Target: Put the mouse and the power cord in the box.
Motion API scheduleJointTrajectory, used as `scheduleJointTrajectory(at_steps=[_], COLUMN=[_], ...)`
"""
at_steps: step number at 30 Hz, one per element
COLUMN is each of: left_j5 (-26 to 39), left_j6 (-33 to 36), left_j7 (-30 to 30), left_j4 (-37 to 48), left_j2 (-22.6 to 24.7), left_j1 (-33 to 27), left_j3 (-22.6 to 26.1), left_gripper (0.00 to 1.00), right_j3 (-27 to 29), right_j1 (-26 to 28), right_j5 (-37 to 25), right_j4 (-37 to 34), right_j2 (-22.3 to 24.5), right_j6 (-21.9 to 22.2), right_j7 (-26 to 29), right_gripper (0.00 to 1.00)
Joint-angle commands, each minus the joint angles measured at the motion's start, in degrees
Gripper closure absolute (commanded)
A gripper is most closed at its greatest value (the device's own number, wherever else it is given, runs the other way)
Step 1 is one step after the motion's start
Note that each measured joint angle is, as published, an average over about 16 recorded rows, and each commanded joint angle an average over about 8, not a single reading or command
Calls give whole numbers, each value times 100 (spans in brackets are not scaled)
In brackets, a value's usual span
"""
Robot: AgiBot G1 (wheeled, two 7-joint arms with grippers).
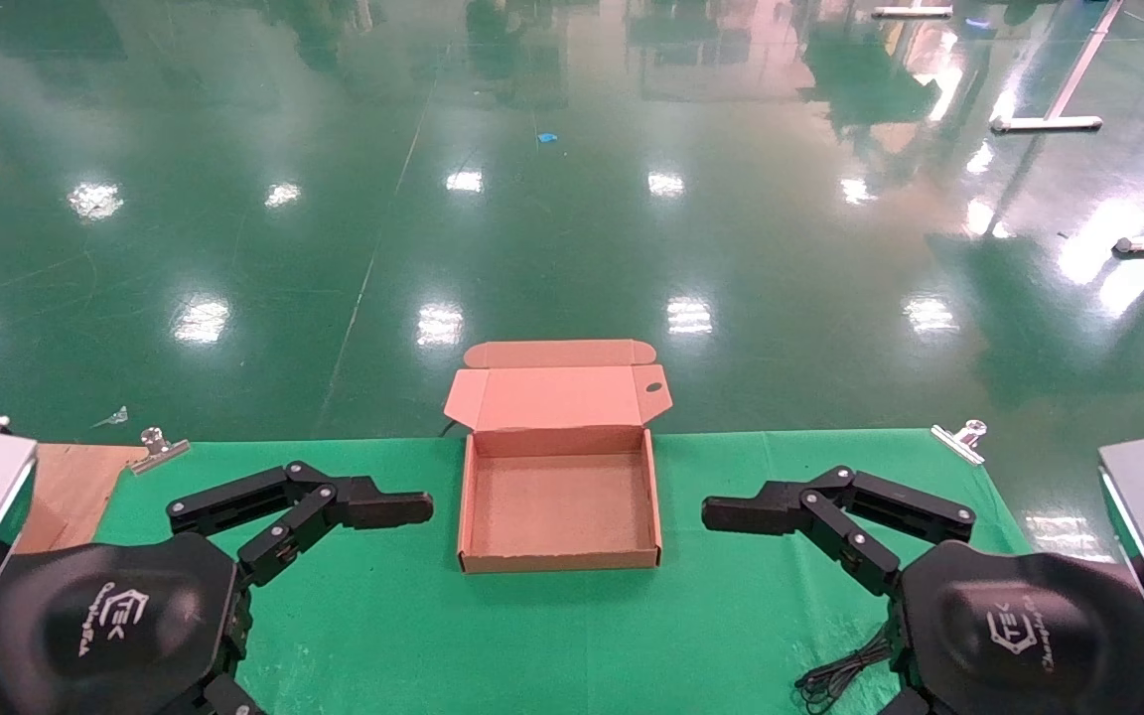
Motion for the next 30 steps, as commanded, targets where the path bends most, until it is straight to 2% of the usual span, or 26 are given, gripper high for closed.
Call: scheduleJointTrajectory(at_steps=[1, 30], left_j5=[0, 6], left_j6=[0, 0], left_j7=[0, -7], left_j4=[0, -2], left_j2=[0, -1], left_j1=[0, -1], left_j3=[0, 0], left_gripper=[0, 0], right_j3=[0, -3], right_j1=[0, 4], right_j5=[0, -21], right_j4=[0, 7], right_j2=[0, 7], right_j6=[0, -3], right_j7=[0, -9], right_gripper=[0, 0])
